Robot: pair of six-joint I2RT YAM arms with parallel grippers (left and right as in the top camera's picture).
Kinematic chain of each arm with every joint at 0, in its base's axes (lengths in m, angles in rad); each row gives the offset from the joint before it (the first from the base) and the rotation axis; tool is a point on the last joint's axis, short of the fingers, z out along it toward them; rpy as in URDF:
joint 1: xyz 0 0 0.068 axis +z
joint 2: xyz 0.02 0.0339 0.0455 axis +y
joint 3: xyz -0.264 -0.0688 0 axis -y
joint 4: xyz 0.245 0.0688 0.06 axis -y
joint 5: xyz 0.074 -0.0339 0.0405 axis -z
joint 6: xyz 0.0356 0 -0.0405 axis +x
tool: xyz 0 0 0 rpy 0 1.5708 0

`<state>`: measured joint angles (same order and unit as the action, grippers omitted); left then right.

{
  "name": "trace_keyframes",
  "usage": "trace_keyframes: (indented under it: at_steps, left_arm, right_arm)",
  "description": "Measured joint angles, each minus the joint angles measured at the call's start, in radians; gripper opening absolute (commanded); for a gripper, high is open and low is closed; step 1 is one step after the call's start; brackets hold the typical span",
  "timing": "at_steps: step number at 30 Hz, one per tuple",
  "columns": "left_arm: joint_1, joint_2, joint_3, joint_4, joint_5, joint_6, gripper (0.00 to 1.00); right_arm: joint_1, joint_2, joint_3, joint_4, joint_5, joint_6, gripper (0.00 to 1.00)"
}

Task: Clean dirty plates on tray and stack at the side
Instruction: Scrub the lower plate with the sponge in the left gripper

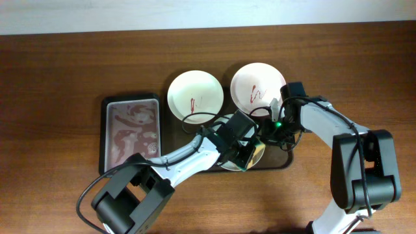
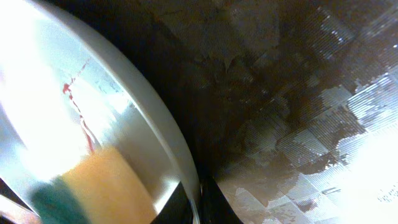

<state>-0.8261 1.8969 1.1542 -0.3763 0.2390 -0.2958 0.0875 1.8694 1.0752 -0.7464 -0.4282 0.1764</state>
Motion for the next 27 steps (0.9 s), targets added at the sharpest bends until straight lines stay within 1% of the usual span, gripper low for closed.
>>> trace_keyframes:
  at_steps: [3, 6, 10, 13, 16, 17, 22, 27]
  left_arm:
    - [-0.002, 0.000, 0.003, -0.019, -0.005, 0.002, 0.00]
    - [-0.002, 0.001, 0.003, -0.011, -0.089, 0.001, 0.00]
    - [0.011, 0.005, 0.003, 0.067, -0.215, 0.001, 0.01]
    - [0.041, 0.005, 0.003, 0.122, -0.265, 0.001, 0.01]
    - [0.064, 0.005, 0.003, 0.143, -0.288, 0.001, 0.02]
    - [0.068, 0.005, 0.003, 0.147, -0.293, 0.001, 0.00]
    - [0.068, 0.005, 0.003, 0.185, -0.284, -0.011, 0.00]
    - [0.068, 0.006, 0.003, 0.285, -0.279, -0.117, 0.00]
  right_arm:
    - [0.000, 0.000, 0.000, -0.001, 0.000, 0.000, 0.08]
    - [0.000, 0.000, 0.000, -0.001, 0.000, 0.000, 0.08]
    - [0.000, 0.000, 0.000, -0.002, 0.000, 0.000, 0.08]
    - [0.000, 0.000, 0.000, -0.003, 0.000, 0.000, 0.08]
    - [0.000, 0.000, 0.000, -0.004, 0.000, 0.000, 0.08]
    - [0.000, 0.000, 0.000, -0.005, 0.000, 0.000, 0.08]
    - [0.000, 0.000, 0.000, -0.005, 0.000, 0.000, 0.08]
    - [0.000, 0.000, 0.000, -0.005, 0.000, 0.000, 0.08]
